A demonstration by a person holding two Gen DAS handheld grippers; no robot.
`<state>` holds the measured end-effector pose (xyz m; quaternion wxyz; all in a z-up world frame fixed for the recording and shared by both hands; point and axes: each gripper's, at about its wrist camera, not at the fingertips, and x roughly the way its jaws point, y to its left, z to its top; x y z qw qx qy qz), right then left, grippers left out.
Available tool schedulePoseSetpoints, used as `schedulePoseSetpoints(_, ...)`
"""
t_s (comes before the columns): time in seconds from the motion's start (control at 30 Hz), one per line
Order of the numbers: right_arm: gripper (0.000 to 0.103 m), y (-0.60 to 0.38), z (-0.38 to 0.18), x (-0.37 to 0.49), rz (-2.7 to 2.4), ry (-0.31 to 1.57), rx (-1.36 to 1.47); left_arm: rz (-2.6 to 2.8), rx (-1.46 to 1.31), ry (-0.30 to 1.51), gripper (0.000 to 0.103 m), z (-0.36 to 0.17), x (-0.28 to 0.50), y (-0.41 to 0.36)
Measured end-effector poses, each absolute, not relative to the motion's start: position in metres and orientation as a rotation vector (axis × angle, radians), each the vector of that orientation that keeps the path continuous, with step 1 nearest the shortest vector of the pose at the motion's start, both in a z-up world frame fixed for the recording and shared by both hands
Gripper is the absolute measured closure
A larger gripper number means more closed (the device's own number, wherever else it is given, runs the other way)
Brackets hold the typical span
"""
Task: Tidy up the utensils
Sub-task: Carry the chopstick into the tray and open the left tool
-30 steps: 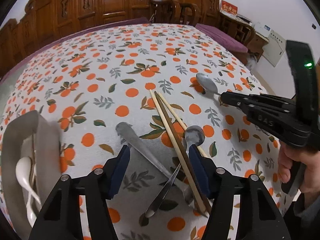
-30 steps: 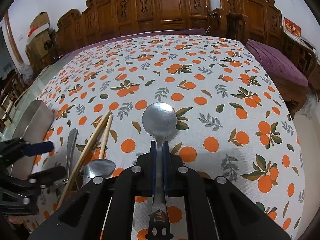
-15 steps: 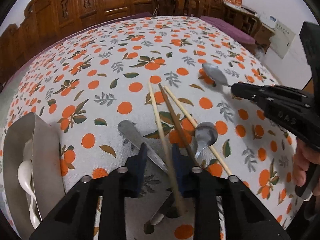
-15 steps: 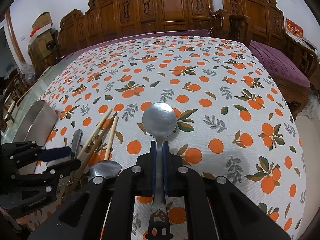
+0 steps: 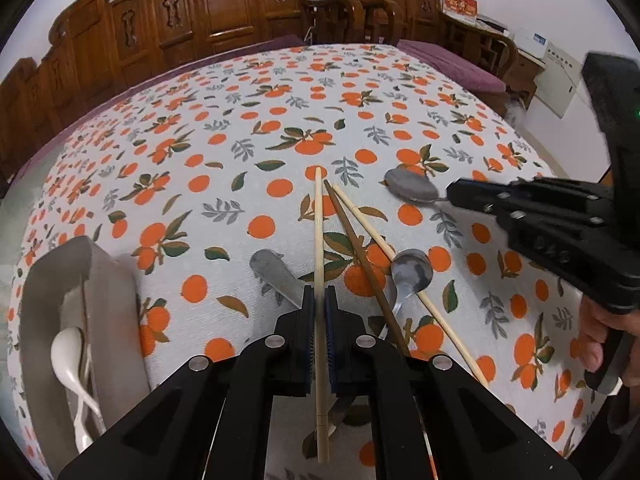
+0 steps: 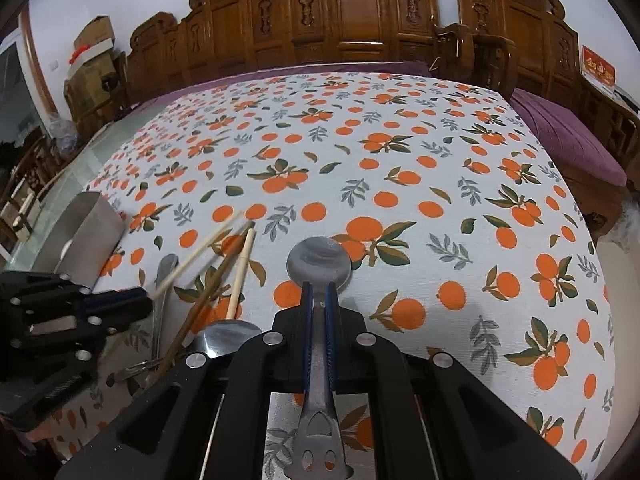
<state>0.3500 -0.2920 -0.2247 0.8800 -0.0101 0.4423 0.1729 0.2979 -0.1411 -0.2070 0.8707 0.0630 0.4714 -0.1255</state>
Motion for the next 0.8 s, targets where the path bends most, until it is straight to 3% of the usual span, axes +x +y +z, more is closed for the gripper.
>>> schedulePoseSetpoints(0.8,0.096,-0.254,-0.182,0.309,0.461,0.815,-0.023,-0.169,0.089,0.878,0.099,-0.139,0.254,-0.050)
